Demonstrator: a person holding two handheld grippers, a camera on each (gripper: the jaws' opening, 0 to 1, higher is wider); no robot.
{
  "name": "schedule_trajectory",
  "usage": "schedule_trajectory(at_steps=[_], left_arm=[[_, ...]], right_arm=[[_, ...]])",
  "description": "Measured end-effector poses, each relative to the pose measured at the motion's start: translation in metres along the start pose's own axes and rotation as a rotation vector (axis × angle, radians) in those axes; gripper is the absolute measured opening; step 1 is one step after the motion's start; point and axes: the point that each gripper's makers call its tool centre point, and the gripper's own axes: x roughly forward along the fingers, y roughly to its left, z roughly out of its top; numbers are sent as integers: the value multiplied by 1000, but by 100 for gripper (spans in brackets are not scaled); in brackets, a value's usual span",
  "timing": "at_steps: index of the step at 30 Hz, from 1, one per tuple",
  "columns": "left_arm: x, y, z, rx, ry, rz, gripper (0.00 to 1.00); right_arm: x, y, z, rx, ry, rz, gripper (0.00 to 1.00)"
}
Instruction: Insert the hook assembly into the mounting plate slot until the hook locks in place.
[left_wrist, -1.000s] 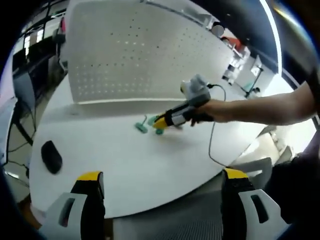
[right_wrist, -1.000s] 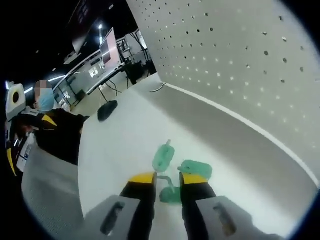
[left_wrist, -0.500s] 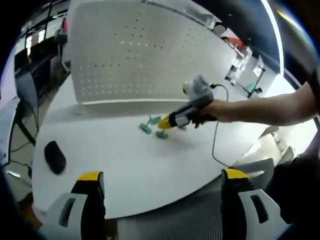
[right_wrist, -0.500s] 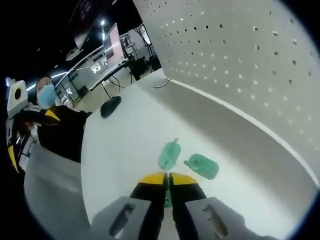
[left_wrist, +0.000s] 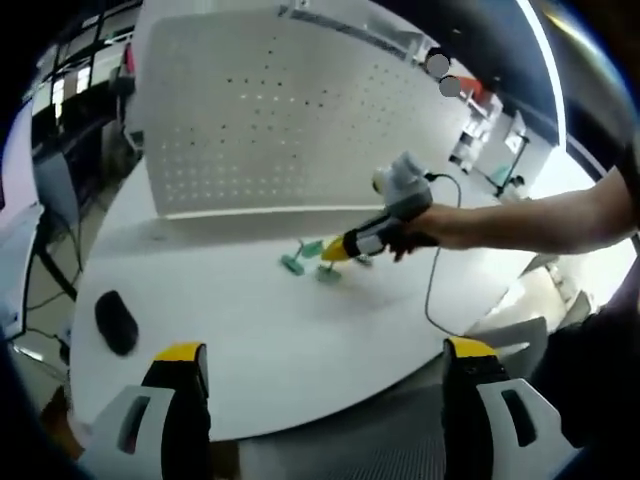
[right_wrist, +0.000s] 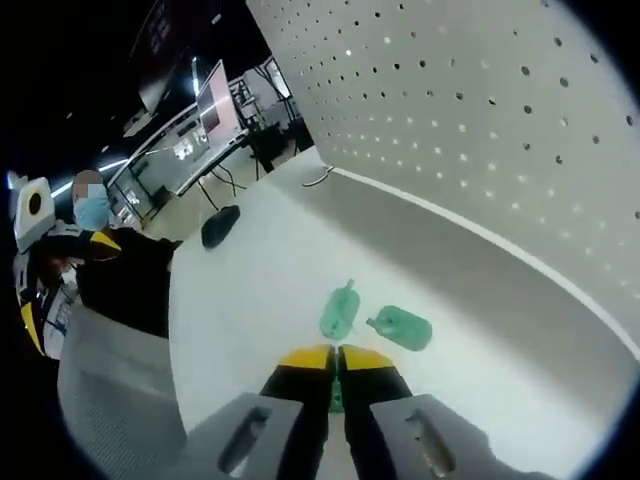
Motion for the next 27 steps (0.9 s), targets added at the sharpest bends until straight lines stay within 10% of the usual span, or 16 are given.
schedule_trajectory(at_steps=[10, 27], left_arm=[[-2, -6, 5, 24, -14, -2, 99], [-5, -12, 13, 43, -37, 13, 99]], right_arm=[[-18, 2, 9, 20, -50, -20, 0], [-98, 18, 67, 81, -351, -109, 0]])
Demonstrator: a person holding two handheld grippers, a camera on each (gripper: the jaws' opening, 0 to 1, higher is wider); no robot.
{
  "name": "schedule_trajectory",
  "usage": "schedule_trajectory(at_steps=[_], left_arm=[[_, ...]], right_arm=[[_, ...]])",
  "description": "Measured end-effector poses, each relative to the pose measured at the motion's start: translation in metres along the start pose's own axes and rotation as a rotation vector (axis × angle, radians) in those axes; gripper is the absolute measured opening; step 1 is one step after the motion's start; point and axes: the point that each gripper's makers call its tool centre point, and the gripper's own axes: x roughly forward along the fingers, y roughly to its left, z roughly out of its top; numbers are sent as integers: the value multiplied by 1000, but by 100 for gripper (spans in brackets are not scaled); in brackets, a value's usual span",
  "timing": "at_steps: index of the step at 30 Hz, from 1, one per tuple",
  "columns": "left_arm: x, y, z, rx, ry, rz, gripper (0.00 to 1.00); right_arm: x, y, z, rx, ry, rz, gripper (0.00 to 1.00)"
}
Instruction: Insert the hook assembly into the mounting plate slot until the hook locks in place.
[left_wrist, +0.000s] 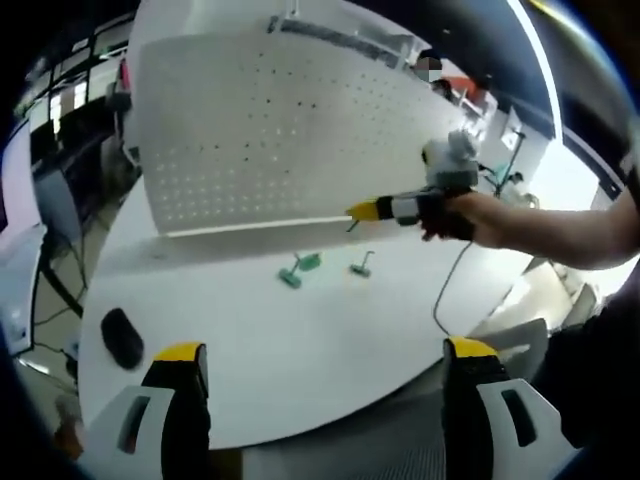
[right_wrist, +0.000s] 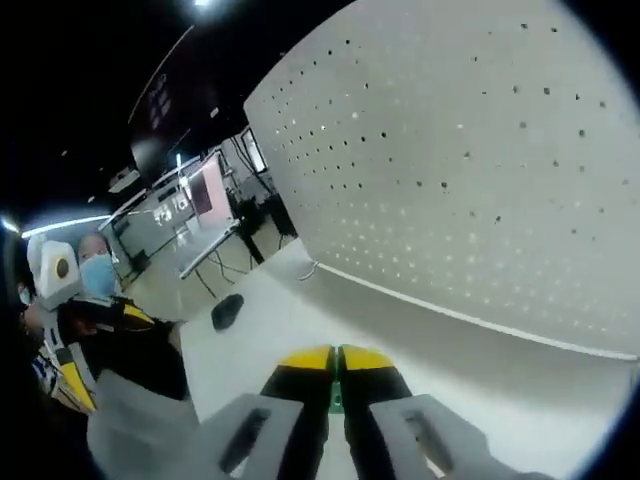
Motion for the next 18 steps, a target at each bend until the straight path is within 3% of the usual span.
schedule_trajectory(at_steps=[5, 9, 11, 18], left_arm=[[2, -2, 7, 6, -14, 5, 100], [3, -4, 16, -23, -35, -12, 100], [3, -6, 21, -58, -56, -28, 100], [3, -3, 33, -46, -77, -9, 99]], right_arm=[[-11, 10, 13, 35, -49, 2, 0], [-19, 19, 31, 171, -115, 30, 0], [-22, 21, 37, 142, -126, 26, 0], [-33, 44, 49, 167, -180, 47, 0]])
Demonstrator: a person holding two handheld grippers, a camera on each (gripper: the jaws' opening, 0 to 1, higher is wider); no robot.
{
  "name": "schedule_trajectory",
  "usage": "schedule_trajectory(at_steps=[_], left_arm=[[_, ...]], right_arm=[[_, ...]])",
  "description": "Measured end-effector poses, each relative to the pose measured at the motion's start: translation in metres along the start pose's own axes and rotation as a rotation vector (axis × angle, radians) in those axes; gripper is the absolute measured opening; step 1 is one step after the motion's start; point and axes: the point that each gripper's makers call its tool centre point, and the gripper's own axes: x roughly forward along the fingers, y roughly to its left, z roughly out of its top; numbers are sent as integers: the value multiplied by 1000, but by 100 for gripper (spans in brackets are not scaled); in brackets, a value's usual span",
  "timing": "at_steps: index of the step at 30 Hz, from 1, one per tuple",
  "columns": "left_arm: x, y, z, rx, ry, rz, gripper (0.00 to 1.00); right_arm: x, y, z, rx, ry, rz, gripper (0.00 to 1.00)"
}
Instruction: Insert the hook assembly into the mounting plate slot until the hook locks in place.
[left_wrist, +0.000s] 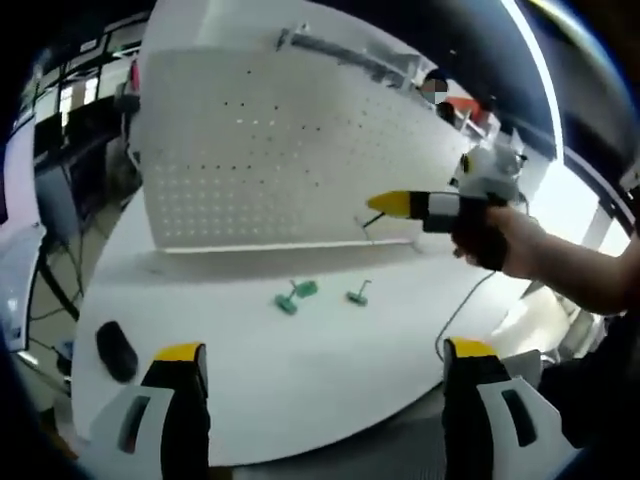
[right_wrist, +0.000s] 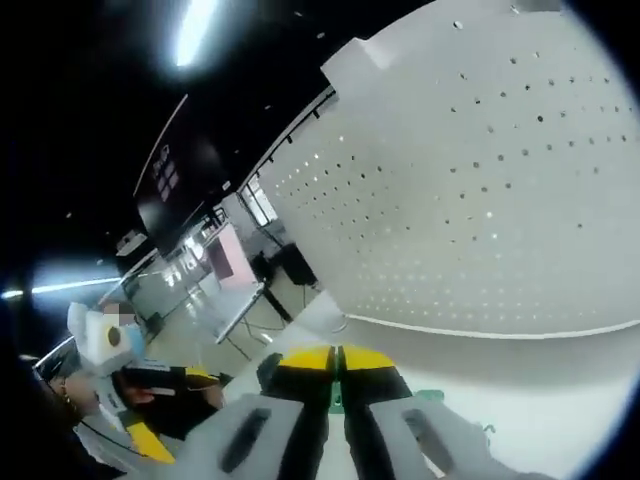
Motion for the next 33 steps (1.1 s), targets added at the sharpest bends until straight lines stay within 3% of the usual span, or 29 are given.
schedule_trajectory(at_steps=[8, 12, 23, 27, 33], left_arm=[[9, -11, 11, -29, -15, -60, 92], [13, -22, 19, -57, -38, -103, 89], [18, -40, 31, -64, -64, -174, 73], [14, -38, 38, -42, -104, -159, 60], [10, -36, 41, -82, -125, -166, 53]], right_arm=[[-8, 27, -5, 59, -39, 33, 0], [-15, 40, -8, 144, -78, 47, 0], [-25, 68, -13, 134, -93, 68, 0], [-24, 80, -12, 146, -106, 91, 0], [-20, 96, -10, 118, -117, 117, 0]])
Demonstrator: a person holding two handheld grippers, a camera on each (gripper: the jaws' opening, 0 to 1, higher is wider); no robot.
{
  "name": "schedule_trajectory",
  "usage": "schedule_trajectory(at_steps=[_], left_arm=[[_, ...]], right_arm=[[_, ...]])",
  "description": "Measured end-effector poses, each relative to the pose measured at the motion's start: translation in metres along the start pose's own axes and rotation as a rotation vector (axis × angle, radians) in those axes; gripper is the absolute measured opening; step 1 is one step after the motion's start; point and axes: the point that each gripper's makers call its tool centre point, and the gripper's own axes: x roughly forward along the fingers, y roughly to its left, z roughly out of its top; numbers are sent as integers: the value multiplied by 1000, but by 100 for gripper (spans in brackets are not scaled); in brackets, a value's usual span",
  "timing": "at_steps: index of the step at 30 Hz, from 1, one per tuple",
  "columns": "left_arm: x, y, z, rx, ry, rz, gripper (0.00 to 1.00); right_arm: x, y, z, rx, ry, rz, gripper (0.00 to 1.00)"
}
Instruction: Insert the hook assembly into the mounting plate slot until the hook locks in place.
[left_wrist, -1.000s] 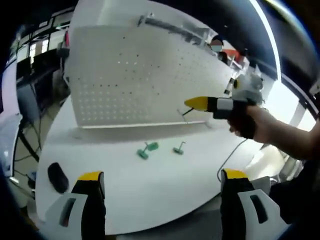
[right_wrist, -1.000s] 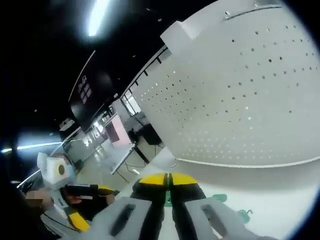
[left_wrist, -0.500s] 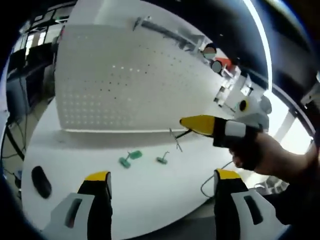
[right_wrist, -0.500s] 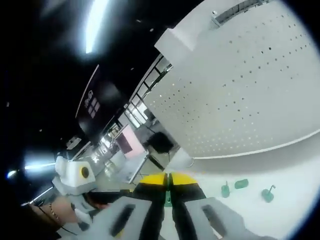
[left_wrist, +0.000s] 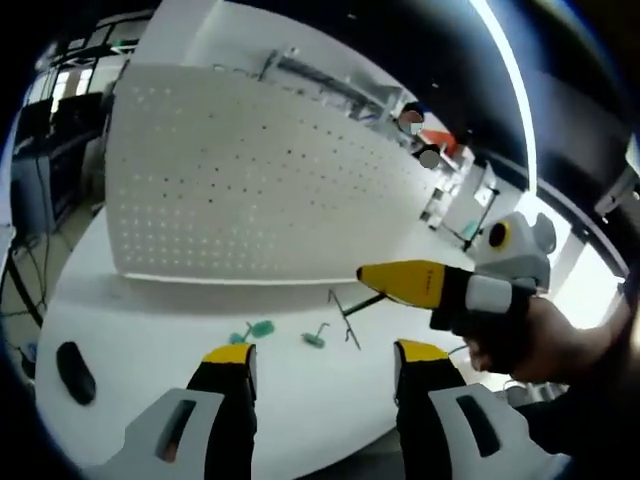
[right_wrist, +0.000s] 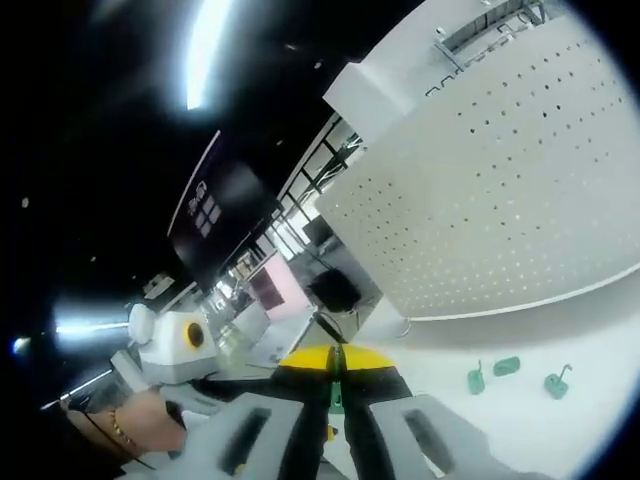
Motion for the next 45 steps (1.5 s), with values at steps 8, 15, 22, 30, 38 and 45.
schedule_trajectory(at_steps=[8, 15, 22, 30, 38, 45], left_arm=[[-2, -8, 3, -30, -11, -53, 37], [-5, -12, 11, -15, -40, -61, 19], [-7, -8, 17, -64, -62, -68, 14], [-5, -8, 18, -89, -77, -75, 6], [-5, -8, 16, -68, -72, -74, 4], [-7, -4, 15, -35, -57, -40, 1]], right_arm=[[4, 15, 0, -56, -7, 22, 0], [5, 27, 3, -92, -33, 59, 0], [5, 29, 6, -123, -46, 61, 0], [5, 26, 5, -125, -53, 57, 0], [4, 28, 2, -146, -48, 65, 0], [2, 29, -3, -156, -32, 72, 0]])
